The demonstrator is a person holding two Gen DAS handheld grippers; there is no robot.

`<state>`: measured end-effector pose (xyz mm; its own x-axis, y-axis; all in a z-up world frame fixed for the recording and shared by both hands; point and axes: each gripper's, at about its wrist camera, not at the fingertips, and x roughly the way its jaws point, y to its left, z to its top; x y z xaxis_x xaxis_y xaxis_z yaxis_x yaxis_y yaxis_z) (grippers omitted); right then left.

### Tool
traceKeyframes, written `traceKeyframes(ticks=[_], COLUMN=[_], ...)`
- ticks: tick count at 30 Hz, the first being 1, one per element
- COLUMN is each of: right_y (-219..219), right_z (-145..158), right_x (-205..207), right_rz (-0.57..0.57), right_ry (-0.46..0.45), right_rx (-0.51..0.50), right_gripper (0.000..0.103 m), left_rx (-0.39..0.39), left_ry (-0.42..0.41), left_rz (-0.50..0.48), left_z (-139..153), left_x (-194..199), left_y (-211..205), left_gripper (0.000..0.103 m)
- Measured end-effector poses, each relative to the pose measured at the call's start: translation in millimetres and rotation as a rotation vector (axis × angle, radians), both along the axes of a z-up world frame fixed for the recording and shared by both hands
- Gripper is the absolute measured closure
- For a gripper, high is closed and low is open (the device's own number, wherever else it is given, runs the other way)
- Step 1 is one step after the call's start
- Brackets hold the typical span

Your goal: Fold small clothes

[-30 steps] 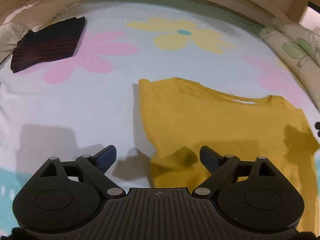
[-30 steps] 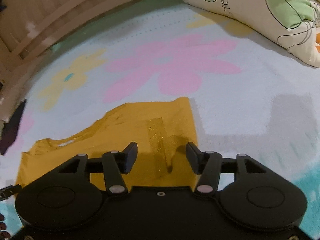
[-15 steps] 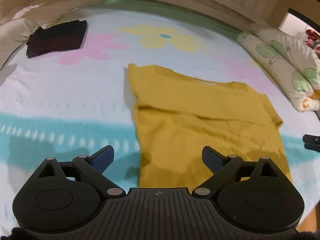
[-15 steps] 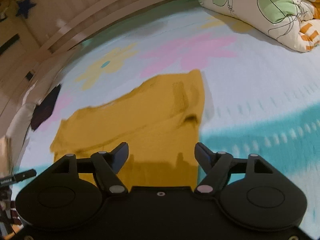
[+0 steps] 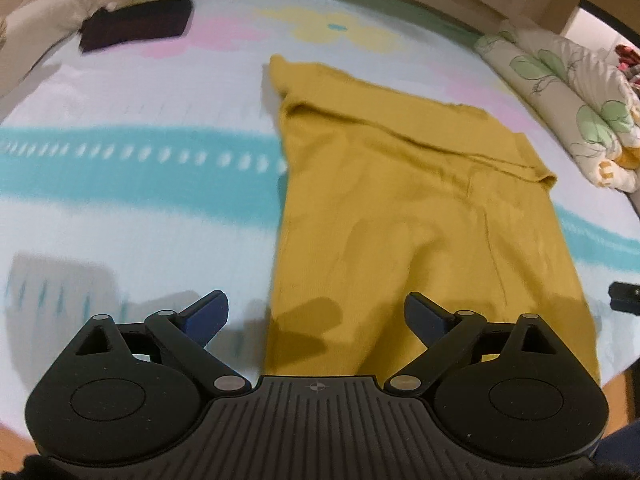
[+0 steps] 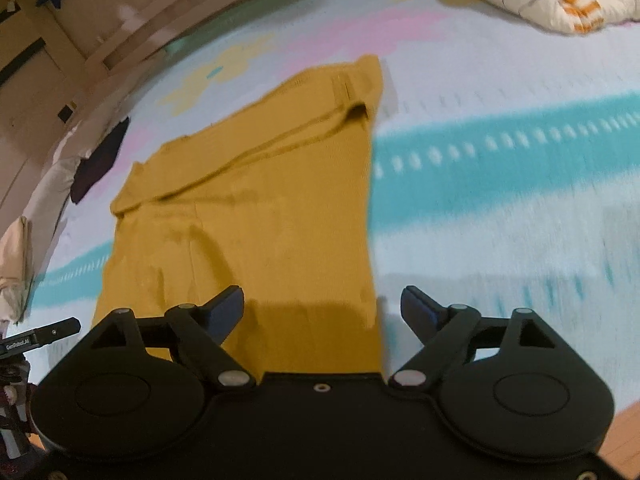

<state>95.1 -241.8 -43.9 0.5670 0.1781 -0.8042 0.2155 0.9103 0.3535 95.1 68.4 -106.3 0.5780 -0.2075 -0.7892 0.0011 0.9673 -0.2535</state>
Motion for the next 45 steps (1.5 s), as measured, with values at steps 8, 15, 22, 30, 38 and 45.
traceKeyframes(ticks=[8,15,22,30,38,45], right_y=[11,10,-6,0,0,20], right_z=[-12,-23,-33,-38,-40,-36], right_x=[-11,-12,-23,-25,-27,-24], right_rz=[0.040,0.058,0.002,0.033,0.042,0.103], right_ry=[0.050,0.097,0.131,0.152,0.161,0.192], right_rx=[-0.004,0.009,0.082,0.133,0.146,-0.026], right_gripper=[0.013,0.013,0.013,0.011,0.010,0.043], left_rx=[-0.014,0.038,0.113,-0.200,-0.200,-0.167], left_ry=[0.073,0.073,0.048,-0.061,-0.084,-0.035], left_rz=[0.010,0.007,0.021,-0.037,0.053,0.070], left_z=[-23,-25,-20,8,22,11], left_x=[-8,-8,-7,-22,-33,-27], left_y=[7,-5,-17,2,27,29], left_gripper=[0.005,0.001,0.043,0.097,0.097,0.097])
